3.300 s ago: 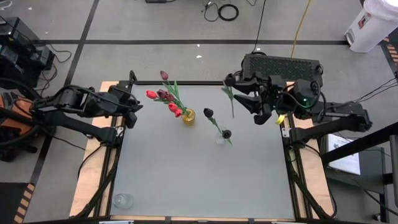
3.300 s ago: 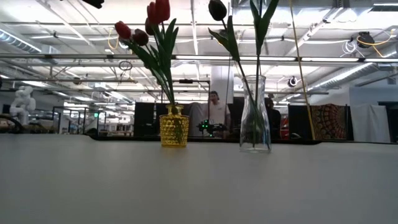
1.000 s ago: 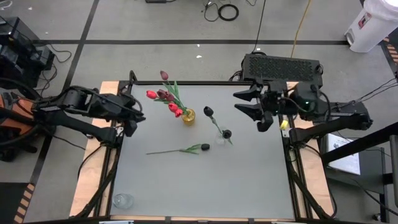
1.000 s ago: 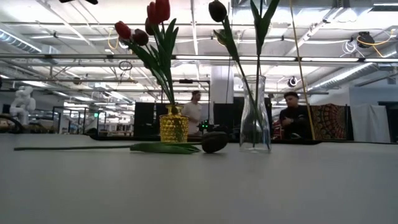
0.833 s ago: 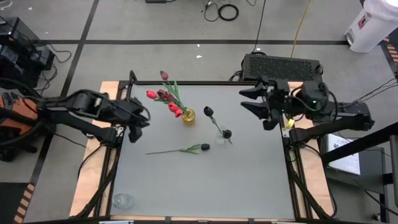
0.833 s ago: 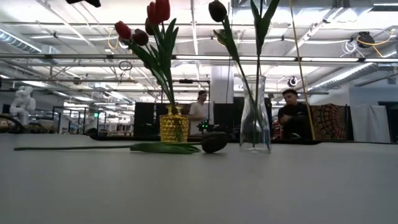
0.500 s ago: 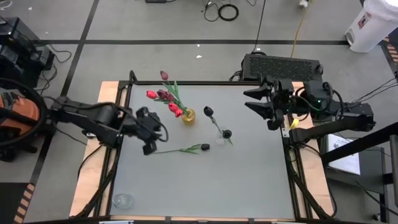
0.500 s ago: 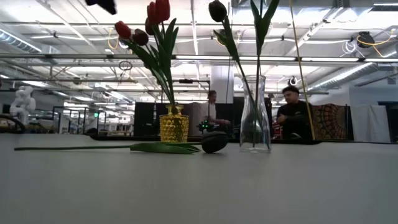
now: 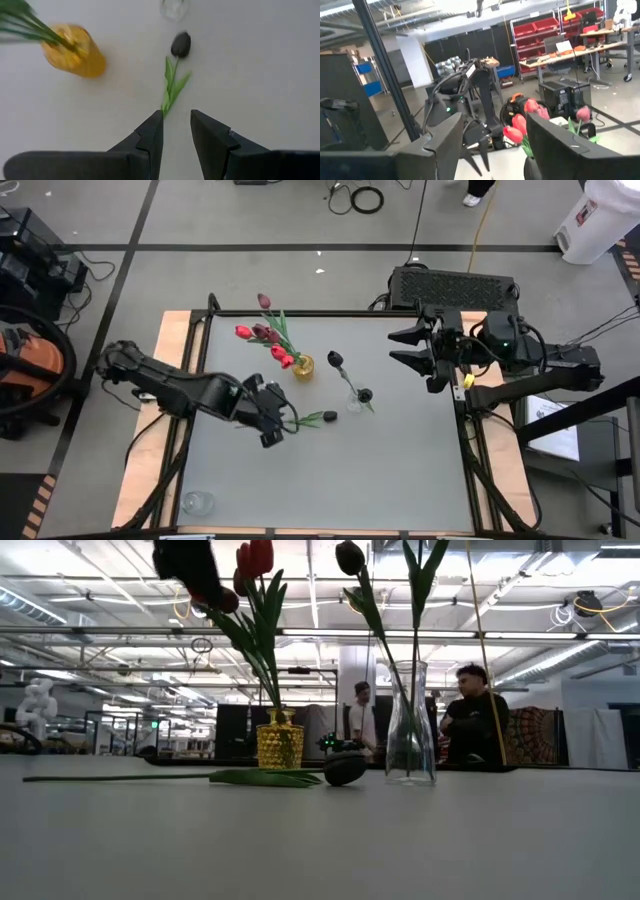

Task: Sort flowers into vase by color
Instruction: Put the black flower into the transparent vase

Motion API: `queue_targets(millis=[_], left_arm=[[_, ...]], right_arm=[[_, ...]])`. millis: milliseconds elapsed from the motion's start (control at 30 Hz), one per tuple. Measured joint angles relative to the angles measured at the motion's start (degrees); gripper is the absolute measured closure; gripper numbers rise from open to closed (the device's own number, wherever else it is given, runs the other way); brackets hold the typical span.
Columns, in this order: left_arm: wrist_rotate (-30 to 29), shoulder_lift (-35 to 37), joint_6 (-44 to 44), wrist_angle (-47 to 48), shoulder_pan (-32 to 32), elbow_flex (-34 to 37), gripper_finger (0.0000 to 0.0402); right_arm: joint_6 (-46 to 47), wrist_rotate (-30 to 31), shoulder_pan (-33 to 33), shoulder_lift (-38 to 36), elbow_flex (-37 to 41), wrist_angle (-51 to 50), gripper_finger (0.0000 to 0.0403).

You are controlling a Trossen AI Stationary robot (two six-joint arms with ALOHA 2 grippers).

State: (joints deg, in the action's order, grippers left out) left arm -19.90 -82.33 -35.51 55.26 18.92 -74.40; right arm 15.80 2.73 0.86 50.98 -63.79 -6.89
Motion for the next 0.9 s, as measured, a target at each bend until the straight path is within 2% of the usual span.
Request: queue_targets(millis=[200,500,600,900], left_arm=[[-0.12,-2.42,-4.58,-5.47,1.62,6.01,0.0295],[5.19,-3.65,-4.40,-13.94,0.50,13.52,0.0294],[7.78,-4.90,-2.92,-18.17,-0.69,15.44,0.0294],[12.71,-10.66,4.43,-20.95,-4.70,16.61,0.0294]], right_arm=[[-0.01,-0.03,0.00,0.00,0.00,-2.48,0.0193],[-0.42,-0.03,0.00,0.00,0.00,-4.87,0.0193],[-0.44,-0.03,0.00,0.00,0.00,-4.95,0.0193],[-0.15,-0.03,0.00,0.01,0.00,-5.08,0.0193]])
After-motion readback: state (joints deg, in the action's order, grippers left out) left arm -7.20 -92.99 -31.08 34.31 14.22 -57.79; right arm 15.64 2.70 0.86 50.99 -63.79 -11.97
